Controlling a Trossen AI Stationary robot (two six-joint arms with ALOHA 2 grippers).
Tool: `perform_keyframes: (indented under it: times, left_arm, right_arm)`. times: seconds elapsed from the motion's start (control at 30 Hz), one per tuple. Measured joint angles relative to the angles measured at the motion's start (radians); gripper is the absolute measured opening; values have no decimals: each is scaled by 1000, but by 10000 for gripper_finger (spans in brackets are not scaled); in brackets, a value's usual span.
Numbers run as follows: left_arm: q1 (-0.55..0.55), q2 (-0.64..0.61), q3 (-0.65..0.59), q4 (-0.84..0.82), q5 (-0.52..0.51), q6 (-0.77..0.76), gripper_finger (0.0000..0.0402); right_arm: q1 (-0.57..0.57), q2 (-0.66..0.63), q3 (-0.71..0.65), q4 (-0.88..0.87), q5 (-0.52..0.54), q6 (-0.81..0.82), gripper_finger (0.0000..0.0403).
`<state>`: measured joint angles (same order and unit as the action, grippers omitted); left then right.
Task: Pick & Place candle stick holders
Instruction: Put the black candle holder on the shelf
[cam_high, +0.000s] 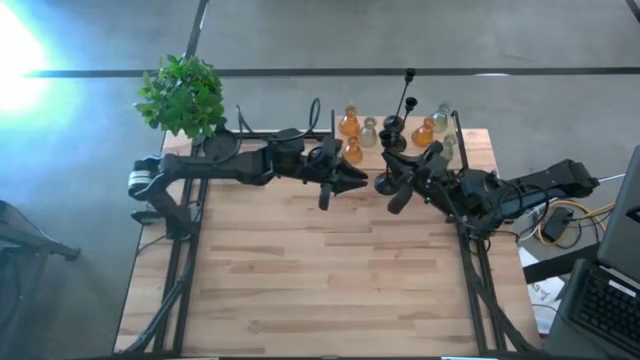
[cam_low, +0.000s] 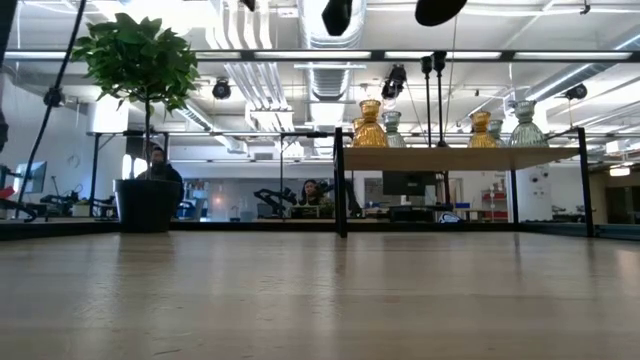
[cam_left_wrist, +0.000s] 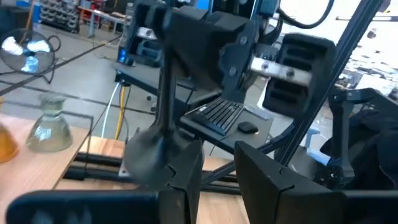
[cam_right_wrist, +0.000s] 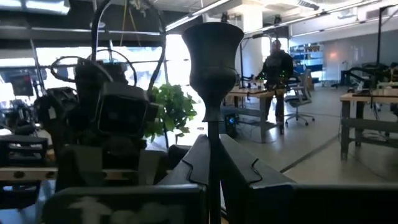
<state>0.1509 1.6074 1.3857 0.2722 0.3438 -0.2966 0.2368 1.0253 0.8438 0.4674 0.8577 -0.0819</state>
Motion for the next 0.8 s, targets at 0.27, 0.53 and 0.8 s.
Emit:
perform_keyframes:
  times: [0.27, 0.53, 0.8]
  left_arm:
    - [-1, 105, 131, 0, 41, 10, 99]
    - [-2, 173, 188, -5, 48, 6, 99]
    - [-3, 188, 197, -2, 33, 15, 99]
  right_arm:
    - [-23, 57, 45, 0, 0, -5, 8]
    - [-34, 67, 66, 0, -37, -1, 8]
    - [-45, 66, 64, -56, -47, 54, 8]
